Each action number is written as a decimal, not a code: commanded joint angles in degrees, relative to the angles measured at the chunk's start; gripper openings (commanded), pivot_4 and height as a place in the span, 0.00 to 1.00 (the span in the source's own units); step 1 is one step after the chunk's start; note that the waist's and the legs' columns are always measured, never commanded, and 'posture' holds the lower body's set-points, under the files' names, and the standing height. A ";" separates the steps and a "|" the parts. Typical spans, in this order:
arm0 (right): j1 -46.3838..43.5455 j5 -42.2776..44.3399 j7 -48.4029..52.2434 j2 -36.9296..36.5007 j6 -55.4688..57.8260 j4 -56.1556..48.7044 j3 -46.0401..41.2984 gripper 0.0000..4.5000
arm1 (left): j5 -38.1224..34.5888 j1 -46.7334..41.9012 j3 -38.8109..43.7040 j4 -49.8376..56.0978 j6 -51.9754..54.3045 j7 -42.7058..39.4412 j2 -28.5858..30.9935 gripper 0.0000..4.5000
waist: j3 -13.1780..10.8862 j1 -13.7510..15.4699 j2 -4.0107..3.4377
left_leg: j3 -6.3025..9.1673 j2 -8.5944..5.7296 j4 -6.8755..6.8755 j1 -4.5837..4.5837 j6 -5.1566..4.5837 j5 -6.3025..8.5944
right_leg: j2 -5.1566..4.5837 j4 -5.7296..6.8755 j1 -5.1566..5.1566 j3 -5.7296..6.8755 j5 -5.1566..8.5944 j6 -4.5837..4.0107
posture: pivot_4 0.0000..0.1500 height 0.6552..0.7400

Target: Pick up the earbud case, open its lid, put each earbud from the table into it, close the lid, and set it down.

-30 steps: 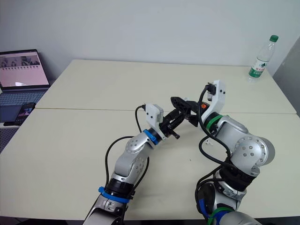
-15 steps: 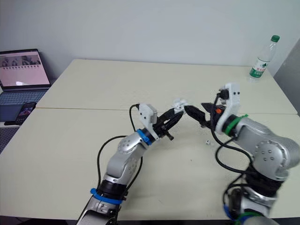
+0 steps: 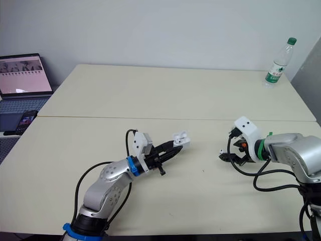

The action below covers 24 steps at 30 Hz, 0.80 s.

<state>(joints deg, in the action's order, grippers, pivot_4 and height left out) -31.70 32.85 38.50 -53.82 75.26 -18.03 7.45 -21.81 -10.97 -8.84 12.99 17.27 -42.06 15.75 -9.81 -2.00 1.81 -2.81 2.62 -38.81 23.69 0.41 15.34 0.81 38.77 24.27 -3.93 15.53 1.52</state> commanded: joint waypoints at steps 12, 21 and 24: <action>-10.23 -13.68 7.31 1.76 -11.25 12.85 16.44 0.87 | -1.25 2.78 0.75 5.29 -1.23 1.09 0.96 0.17 | 0.00 0.19 0.00 | -0.02 -0.02 0.00 0.02 0.00 0.00 | -0.05 -0.04 0.01 0.02 -0.04 -0.08 | 1.00 0.95; -10.67 -17.12 9.56 3.58 -11.98 13.80 17.22 0.13 | -1.20 3.23 0.74 5.28 -1.36 1.42 1.16 0.17 | 0.00 0.20 -0.01 | -0.01 -0.01 -0.02 0.01 0.00 0.00 | -0.10 0.03 0.02 0.01 -0.05 -0.09 | 1.00 0.95; -10.40 -17.64 10.32 3.41 -12.06 13.28 17.24 0.01 | -1.18 3.11 0.75 5.10 -1.36 1.32 1.23 0.17 | 0.00 0.20 -0.01 | -0.01 -0.02 -0.02 0.01 0.00 0.00 | -0.10 0.04 0.02 0.01 -0.05 -0.09 | 1.00 0.95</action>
<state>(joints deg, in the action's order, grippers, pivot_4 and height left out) -41.74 16.20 48.12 -49.87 63.45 -3.65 25.19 -22.54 -7.56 -8.17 15.54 17.02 -40.64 17.16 -9.80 -1.79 1.81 -2.82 2.60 -38.83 23.69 0.41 15.35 0.72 38.81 24.29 -3.92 15.47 1.42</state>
